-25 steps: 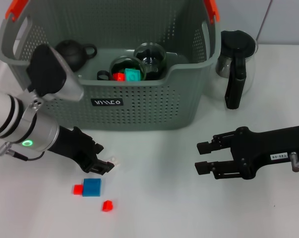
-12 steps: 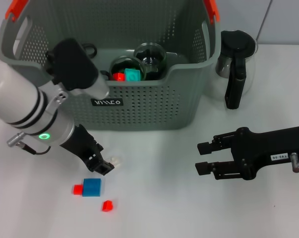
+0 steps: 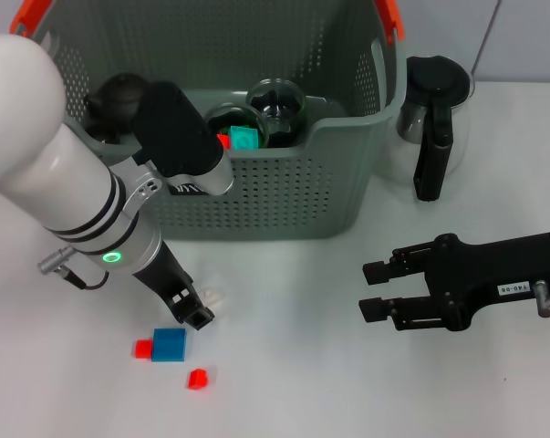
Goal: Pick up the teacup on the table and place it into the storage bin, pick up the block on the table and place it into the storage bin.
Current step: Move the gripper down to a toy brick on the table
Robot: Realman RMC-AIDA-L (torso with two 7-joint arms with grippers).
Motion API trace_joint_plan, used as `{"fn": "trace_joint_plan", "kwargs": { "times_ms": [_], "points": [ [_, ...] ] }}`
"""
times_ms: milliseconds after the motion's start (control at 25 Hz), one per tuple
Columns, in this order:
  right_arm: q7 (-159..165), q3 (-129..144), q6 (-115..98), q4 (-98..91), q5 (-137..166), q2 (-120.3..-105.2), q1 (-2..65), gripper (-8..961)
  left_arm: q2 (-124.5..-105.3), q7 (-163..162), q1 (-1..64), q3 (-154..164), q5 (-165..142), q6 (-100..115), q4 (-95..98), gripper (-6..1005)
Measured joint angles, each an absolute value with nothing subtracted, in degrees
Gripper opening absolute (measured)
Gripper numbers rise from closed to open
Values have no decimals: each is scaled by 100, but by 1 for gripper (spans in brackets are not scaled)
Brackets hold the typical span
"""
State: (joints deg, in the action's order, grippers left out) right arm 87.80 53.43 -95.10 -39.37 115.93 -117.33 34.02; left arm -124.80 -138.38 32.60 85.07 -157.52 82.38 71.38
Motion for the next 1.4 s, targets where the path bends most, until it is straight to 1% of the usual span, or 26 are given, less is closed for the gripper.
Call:
{"fn": "trace_joint_plan", "kwargs": {
  "times_ms": [560, 760, 1000, 1400],
  "points": [
    [8771, 5343, -9501, -3937, 11593, -11733, 3402, 562, -12481, -14013, 3336, 8742, -15846, 7981, 6954, 568],
    [8771, 5343, -9501, -3937, 11593, -11733, 3402, 562, -12481, -14024, 3345, 8764, -15857, 7963, 6901, 439],
    [8771, 5343, -9500, -3937, 11593, -11733, 3397, 562, -12481, -14067, 3360, 8771, -15910, 7960, 6899, 341],
    [8771, 5343, -9500, -3937, 11593, -11733, 3383, 563, -12481, -14091, 3395, 8824, -15982, 7872, 6756, 286]
  ]
}}
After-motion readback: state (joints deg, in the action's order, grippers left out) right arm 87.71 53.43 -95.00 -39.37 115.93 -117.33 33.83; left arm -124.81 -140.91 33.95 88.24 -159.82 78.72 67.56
